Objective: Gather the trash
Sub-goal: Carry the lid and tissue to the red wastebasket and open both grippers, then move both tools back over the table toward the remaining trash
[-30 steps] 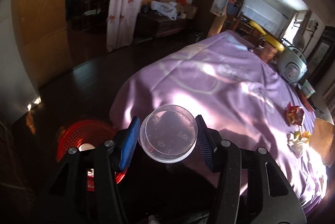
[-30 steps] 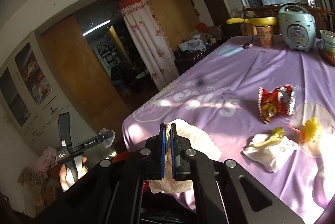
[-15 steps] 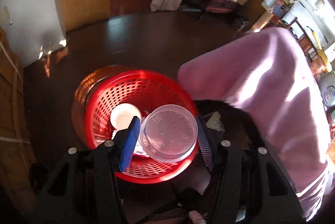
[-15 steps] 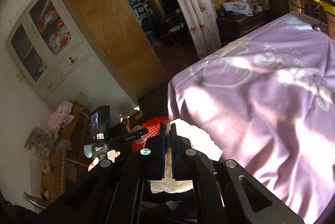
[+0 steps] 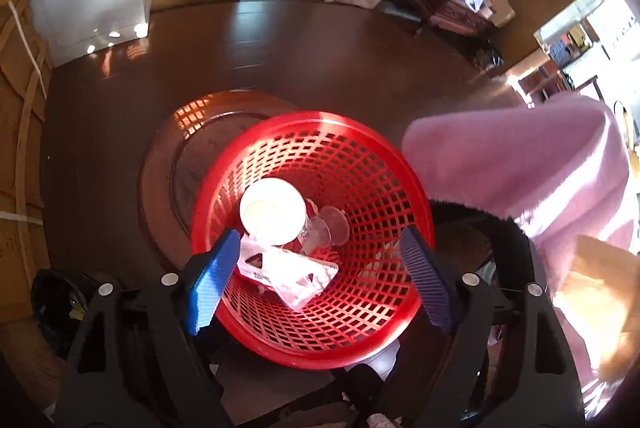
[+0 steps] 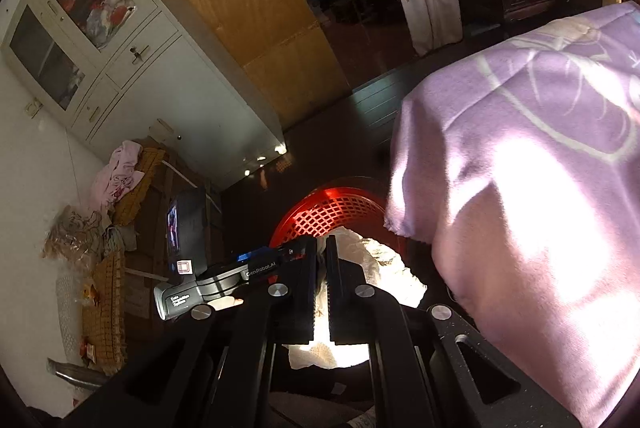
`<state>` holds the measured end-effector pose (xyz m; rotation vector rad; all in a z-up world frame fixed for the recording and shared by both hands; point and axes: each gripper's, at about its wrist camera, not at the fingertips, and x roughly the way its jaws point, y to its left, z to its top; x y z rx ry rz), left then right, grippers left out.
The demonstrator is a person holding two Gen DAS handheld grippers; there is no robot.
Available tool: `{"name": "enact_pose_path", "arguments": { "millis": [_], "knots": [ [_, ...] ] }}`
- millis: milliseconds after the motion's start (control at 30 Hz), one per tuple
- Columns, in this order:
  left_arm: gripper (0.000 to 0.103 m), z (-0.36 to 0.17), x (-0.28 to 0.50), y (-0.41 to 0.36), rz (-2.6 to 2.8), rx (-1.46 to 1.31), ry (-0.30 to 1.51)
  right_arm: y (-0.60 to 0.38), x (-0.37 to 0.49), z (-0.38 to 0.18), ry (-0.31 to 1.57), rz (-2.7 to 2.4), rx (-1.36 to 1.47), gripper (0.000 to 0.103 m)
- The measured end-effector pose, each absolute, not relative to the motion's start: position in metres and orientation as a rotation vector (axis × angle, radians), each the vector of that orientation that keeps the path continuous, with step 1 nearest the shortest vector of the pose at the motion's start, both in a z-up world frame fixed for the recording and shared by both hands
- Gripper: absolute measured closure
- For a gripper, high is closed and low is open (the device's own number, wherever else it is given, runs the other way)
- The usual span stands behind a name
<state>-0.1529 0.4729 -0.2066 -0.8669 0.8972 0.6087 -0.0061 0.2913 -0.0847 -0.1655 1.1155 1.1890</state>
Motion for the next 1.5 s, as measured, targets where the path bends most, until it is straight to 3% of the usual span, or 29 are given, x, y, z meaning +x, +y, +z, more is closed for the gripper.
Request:
{"name": "enact_pose_path", "arguments": {
  "millis": [233, 333, 367, 800, 1500],
  "knots": [
    [0.019, -0.201, -0.159, 0.482, 0.663, -0.867, 0.865, 0.328, -0.012, -0.115, 1.178, 1.207, -0.212, 0.094],
    [0.019, -0.200, -0.157, 0.482, 0.670, -0.854, 0.871, 0.339, -0.014, -0.127, 1.203, 1.212, -0.220, 0.069],
    [0.019, -0.199, -0.157, 0.482, 0.669, -0.851, 0.872, 0.340, -0.015, -0.128, 1.199, 1.209, -0.221, 0.067],
    [0.018, -0.193, -0.155, 0.477, 0.663, -0.834, 0.864, 0.318, -0.016, -0.115, 1.150, 1.203, -0.185, 0.064],
    [0.014, -0.107, -0.113, 0.371, 0.499, -0.558, 0.780, 0.121, 0.015, -0.037, 0.826, 0.918, 0.042, 0.032]
  ]
}}
